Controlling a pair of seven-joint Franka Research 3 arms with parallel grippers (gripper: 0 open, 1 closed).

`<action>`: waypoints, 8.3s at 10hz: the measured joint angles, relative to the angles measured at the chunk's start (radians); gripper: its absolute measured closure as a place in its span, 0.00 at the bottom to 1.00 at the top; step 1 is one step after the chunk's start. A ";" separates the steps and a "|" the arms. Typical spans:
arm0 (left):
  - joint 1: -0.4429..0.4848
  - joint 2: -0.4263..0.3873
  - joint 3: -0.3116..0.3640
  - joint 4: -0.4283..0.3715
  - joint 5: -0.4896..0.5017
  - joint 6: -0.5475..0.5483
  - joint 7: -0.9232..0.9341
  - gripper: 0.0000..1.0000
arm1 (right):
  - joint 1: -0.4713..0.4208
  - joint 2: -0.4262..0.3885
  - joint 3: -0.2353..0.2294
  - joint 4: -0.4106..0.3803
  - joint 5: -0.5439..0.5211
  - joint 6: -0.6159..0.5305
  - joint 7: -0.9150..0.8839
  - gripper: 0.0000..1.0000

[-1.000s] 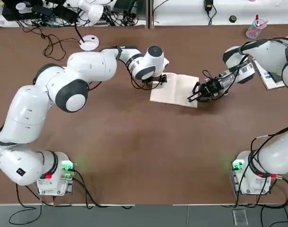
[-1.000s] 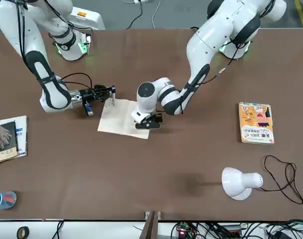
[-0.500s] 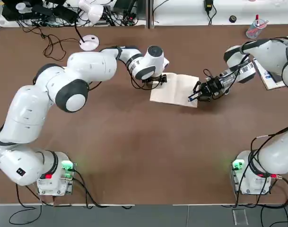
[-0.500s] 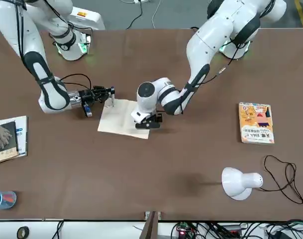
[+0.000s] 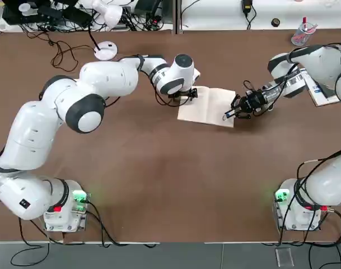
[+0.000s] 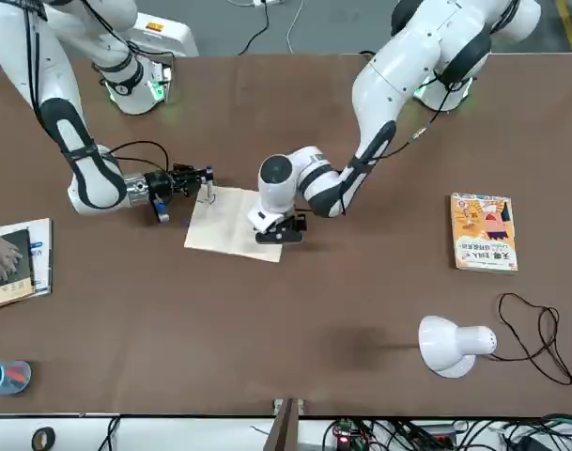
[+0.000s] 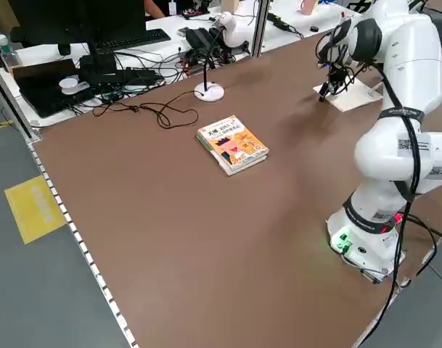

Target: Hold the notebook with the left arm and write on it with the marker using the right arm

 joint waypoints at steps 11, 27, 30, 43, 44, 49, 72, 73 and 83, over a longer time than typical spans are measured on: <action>0.000 0.000 0.000 0.000 0.000 0.000 0.000 0.00 | -0.011 0.000 -0.027 0.007 -0.018 -0.007 -0.020 0.83; 0.000 0.000 0.001 0.000 0.000 0.000 0.000 0.00 | 0.029 0.006 -0.023 0.020 -0.012 -0.004 -0.024 0.83; 0.000 0.000 0.001 0.000 0.000 0.000 0.000 0.00 | 0.038 0.007 -0.022 0.020 -0.001 -0.006 -0.024 0.83; 0.001 0.000 0.001 0.001 0.000 0.000 0.000 0.00 | 0.076 0.018 -0.021 0.035 0.040 -0.005 -0.024 0.83; 0.001 0.000 0.001 0.001 0.000 0.000 0.000 0.00 | 0.076 0.018 -0.022 0.035 0.040 -0.005 -0.024 0.83; 0.001 0.000 0.002 0.001 0.000 0.000 0.000 0.00 | 0.065 0.019 -0.028 0.042 0.040 -0.006 -0.021 0.83; 0.014 -0.051 0.010 0.042 0.002 -0.034 0.005 0.00 | -0.213 -0.076 -0.034 0.297 -0.903 0.168 -0.382 0.83; 0.024 -0.075 0.007 0.046 0.002 -0.057 0.012 0.00 | -0.214 -0.064 -0.034 0.302 -0.904 0.183 -0.387 0.83; 0.332 -0.430 -0.028 0.053 -0.101 -0.348 0.486 0.00 | -0.244 -0.045 -0.041 0.315 -0.905 0.209 -0.520 0.29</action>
